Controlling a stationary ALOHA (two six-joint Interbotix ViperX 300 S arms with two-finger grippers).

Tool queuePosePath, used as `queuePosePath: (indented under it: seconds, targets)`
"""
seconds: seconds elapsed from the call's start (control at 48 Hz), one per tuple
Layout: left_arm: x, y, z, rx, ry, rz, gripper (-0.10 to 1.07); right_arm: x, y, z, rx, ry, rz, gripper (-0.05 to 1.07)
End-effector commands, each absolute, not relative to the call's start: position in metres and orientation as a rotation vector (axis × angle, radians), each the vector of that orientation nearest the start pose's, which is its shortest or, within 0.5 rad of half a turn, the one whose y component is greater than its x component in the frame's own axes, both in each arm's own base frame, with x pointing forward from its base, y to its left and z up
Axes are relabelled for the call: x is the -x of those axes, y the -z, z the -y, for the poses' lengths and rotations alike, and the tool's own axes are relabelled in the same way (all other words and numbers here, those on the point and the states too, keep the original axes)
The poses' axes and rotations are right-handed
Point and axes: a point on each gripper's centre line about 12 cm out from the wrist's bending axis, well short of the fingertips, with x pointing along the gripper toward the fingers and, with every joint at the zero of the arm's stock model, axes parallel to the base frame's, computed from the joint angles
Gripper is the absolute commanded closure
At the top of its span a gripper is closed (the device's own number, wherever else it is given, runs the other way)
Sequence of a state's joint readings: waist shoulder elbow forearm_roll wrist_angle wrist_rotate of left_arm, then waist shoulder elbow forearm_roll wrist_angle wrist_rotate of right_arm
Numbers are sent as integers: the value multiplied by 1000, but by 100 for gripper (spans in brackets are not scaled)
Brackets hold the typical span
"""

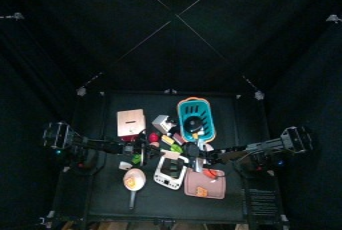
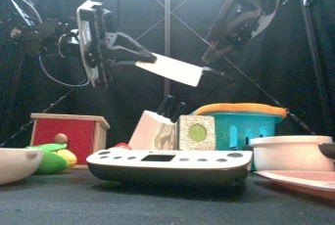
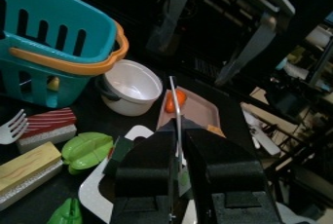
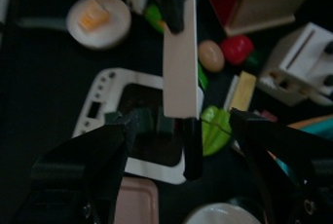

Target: Regrasp cleaver handle

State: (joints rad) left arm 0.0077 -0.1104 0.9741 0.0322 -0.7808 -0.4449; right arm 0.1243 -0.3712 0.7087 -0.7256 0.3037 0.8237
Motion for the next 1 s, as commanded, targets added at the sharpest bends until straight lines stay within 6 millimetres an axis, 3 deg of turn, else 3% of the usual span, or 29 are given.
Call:
queuePosePath:
  seconds: [0.0,0.25,0.479,0.979]
  targets:
    - [-340,-202,2,381,38,-60,49,-317,-290,-14,-68,44,-408,0]
    - [-337,-210,1,246,108,-19,49,-310,-287,-15,-175,-70,-267,0]
    - [-332,-217,1,105,125,51,48,-307,-282,-7,-260,-21,-280,0]
    - [-330,-224,-5,122,81,123,49,-307,-261,-4,-311,27,-364,1]
